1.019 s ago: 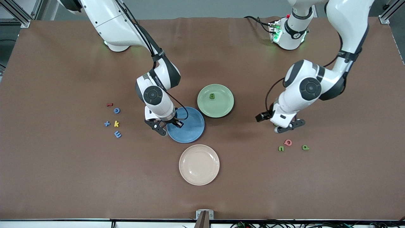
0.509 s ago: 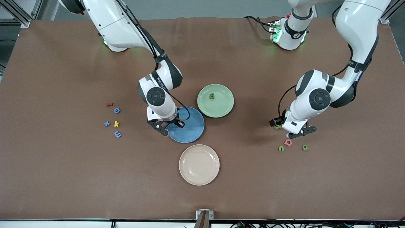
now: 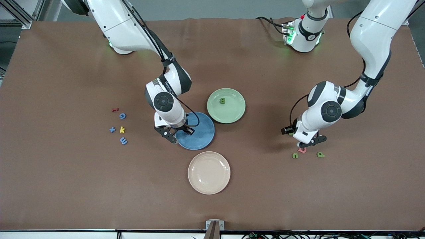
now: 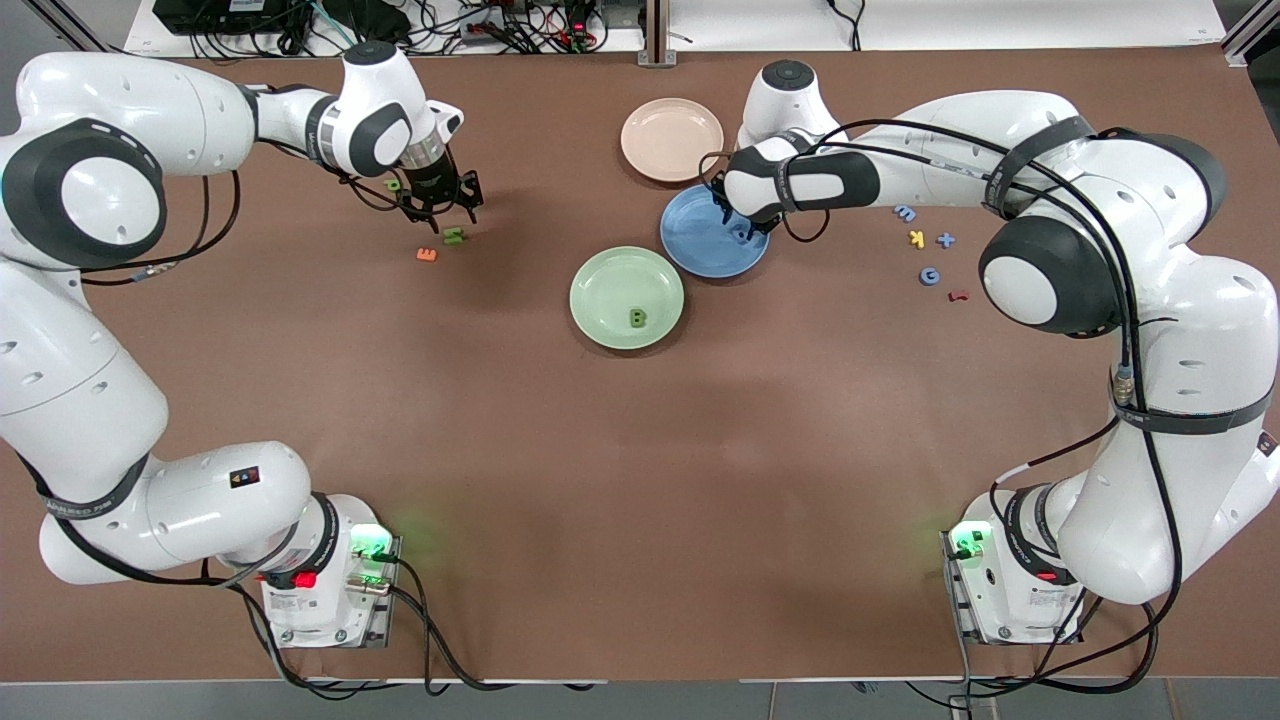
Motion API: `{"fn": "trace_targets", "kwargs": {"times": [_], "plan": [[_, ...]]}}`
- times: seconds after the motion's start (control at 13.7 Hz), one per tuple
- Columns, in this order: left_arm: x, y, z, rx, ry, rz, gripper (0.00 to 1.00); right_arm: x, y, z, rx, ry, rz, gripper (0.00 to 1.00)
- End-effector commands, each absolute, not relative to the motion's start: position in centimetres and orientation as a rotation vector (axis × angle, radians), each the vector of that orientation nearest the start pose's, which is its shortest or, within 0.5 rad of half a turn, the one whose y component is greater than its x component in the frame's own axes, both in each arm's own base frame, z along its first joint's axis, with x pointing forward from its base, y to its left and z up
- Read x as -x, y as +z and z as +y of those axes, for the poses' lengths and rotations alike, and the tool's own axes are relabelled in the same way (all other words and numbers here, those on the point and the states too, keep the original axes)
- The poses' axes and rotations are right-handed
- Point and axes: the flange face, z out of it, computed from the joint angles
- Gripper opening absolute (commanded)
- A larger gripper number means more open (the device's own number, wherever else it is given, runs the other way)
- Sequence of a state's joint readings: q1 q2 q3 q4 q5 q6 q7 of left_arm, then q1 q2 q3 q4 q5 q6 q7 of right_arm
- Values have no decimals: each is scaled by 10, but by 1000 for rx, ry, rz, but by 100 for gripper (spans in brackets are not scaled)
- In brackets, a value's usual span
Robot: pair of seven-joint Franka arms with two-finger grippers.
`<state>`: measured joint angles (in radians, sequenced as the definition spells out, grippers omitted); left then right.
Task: Sort letters by color into matching plates
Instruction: 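Open the right gripper over the blue plate while the left grasps green Z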
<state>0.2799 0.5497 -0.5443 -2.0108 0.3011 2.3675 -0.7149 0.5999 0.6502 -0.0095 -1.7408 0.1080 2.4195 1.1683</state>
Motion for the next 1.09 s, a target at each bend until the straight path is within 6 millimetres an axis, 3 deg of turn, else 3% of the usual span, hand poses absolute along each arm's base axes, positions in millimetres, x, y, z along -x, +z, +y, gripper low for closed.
{"fn": "trace_targets", "kwargs": {"times": [0.0,0.29,0.51,0.65,0.87,1.02], "plan": [[-575,195,-136,3107,160,-428,71,-565,211,379,2891,54,1013,100],[-574,185,-134,3102,175,-409,69,-576,221,369,2893,47,1009,100],[-573,180,-134,3107,182,-413,68,-590,233,348,2954,101,943,100],[-574,178,-137,3115,176,-410,67,-604,258,313,3005,132,793,100],[-572,174,-140,3118,187,-404,64,-619,274,260,3048,176,625,100],[-571,172,-140,3118,191,-403,62,-623,275,217,3070,179,454,100]]}}
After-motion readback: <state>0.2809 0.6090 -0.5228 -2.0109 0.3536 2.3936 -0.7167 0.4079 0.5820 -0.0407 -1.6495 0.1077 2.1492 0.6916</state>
